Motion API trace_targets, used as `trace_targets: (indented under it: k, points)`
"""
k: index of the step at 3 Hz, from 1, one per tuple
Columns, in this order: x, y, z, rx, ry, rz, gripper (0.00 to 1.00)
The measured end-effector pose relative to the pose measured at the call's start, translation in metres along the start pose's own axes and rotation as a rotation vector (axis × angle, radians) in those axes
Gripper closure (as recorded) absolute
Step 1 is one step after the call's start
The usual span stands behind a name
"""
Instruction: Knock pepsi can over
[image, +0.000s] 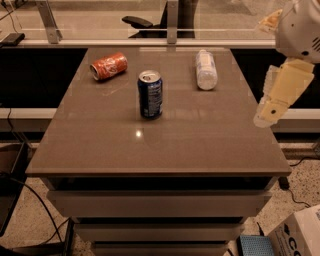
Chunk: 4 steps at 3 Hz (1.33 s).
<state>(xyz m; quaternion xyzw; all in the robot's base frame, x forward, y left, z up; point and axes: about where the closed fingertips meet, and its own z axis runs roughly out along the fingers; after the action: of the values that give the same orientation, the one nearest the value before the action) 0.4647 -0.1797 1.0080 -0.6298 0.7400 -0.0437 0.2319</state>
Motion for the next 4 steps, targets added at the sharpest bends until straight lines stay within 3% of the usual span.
trace_targets:
  k: [2,4]
  points:
    - [-0.05,-0.011,0.033,-0.053,-0.117,-0.081,0.0]
    - [-0.083,-0.025,0.071,-0.096,-0.219,-0.096,0.0]
